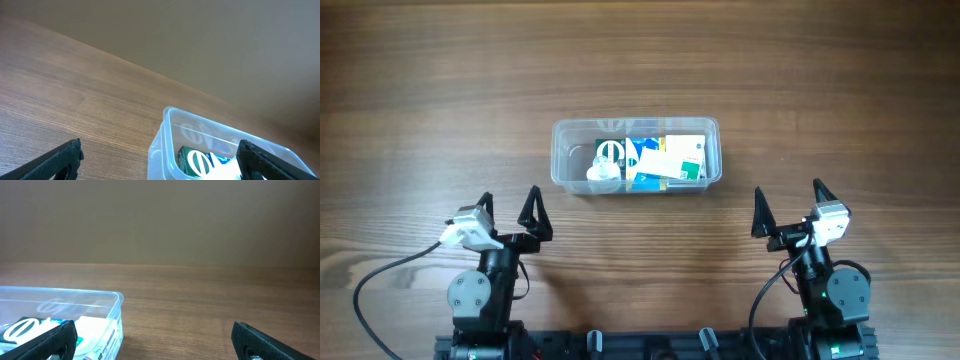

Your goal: Pack container

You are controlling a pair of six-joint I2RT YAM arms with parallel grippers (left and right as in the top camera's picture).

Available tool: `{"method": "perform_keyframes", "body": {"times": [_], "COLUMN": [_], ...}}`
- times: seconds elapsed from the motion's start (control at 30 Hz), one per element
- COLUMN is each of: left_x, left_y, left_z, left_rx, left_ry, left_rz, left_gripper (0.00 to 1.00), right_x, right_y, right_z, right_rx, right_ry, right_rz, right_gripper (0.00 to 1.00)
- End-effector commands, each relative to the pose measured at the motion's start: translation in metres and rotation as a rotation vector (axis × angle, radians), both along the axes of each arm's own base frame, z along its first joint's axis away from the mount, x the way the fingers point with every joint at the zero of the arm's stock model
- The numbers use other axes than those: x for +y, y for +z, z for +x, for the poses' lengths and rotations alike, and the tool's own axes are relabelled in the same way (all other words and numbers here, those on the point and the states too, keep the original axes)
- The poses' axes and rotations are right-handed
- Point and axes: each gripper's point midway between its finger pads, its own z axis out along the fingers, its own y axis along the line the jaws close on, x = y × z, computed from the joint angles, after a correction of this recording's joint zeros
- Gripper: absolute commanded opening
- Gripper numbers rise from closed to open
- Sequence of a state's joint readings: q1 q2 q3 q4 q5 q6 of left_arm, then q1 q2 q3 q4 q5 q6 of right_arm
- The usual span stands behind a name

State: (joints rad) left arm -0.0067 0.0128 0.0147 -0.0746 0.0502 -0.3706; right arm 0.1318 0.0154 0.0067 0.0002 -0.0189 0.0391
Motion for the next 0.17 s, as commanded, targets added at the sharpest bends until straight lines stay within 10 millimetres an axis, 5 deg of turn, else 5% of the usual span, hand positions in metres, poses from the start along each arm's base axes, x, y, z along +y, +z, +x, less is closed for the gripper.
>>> {"method": "perform_keyframes", "body": {"times": [0.0, 0.13], "left_x": [0.0025, 0.0025], "left_y": [-0.0023, -0.0023], "left_z": [0.0001, 0.0001], "left_rx": [-0.002, -0.002], "left_ry": [0.014, 0.014], "left_rz": [0.024, 0.025], "left_gripper": [1.00, 1.00], "right_x": [0.0007, 0.0007], "right_y": [0.0023, 0.0023], "right_z": [-0.0005, -0.0005], "right_rx": [-0.013, -0.013], "right_ry": [0.007, 0.007], "right_rz": [-0.009, -0.009], "right_gripper": [1.00, 1.00]}}
